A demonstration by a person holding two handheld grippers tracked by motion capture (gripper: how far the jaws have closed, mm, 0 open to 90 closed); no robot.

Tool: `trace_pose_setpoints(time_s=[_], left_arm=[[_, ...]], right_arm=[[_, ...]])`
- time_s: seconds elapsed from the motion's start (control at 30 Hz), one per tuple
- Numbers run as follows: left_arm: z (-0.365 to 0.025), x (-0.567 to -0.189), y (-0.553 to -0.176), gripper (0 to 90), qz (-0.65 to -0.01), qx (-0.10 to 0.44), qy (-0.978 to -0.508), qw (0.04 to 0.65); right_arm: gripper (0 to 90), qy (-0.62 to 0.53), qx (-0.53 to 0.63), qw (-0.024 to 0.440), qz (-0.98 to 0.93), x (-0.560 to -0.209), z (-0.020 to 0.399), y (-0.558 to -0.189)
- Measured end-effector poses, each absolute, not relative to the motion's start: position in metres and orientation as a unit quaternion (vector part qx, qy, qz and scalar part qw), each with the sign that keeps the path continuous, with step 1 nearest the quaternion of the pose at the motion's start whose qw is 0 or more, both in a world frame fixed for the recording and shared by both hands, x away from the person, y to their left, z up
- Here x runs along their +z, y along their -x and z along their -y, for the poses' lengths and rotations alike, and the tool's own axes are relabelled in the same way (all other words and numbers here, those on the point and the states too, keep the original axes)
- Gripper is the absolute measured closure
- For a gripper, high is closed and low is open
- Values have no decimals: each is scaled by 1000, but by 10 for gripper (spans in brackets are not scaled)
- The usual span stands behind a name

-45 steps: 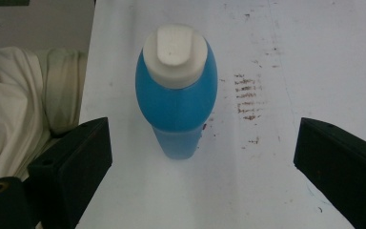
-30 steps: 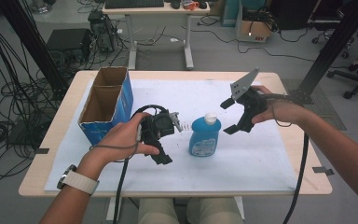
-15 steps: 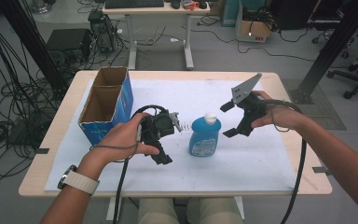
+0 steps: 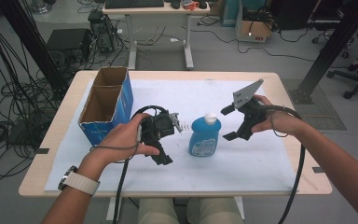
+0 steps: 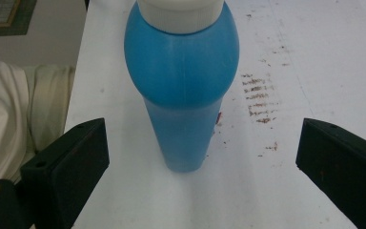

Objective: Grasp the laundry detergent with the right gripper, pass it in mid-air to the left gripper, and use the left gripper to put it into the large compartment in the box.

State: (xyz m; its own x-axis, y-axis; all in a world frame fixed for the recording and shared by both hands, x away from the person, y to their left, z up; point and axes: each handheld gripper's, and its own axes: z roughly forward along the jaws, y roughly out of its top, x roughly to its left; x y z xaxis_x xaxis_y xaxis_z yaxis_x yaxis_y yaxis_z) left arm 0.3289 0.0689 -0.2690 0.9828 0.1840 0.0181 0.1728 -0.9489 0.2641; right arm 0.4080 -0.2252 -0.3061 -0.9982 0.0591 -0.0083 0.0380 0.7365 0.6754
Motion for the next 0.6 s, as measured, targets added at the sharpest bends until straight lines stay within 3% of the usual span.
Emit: trace_pose_setpoints(time_s=[0.6], left_arm=[[-69, -270, -329, 126, -91, 23, -987, 132]], right_arm=[[43, -33, 397, 14, -917, -325, 226, -406]])
